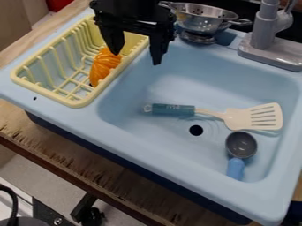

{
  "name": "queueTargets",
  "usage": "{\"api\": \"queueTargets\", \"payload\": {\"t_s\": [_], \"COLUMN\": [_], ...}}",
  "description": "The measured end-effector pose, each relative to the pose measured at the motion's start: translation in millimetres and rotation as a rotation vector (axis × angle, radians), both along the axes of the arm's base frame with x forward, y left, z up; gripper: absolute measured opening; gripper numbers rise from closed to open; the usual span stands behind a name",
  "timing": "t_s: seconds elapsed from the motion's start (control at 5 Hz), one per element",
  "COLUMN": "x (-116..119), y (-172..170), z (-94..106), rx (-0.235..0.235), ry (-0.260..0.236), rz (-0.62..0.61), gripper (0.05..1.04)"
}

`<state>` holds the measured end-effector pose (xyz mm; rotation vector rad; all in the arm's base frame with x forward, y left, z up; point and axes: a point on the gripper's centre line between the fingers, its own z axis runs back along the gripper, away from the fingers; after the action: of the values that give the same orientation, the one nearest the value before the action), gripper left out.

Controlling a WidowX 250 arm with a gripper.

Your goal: Pick the orange object and put it in the sink

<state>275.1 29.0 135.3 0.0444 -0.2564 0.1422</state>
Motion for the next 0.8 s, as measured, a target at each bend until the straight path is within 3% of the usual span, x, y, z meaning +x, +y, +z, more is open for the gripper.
{"api": "queueTargets", "payload": {"t_s": [0.2, 0.4, 0.6, 0.8], "x": [-3.0, -4.1, -2.3, -3.4], "y": [-1.1, 14.6, 35.1, 53.9], "z": [-7.7, 1.1, 13.1, 16.4], "rx": [-0.007, -0.024, -0.01, -0.041], "ry": [0.03, 0.044, 0.032, 0.015], "rz": [-0.004, 0.018, 0.052, 0.116], "gripper": [1.001, 1.001, 1.001, 1.001]}}
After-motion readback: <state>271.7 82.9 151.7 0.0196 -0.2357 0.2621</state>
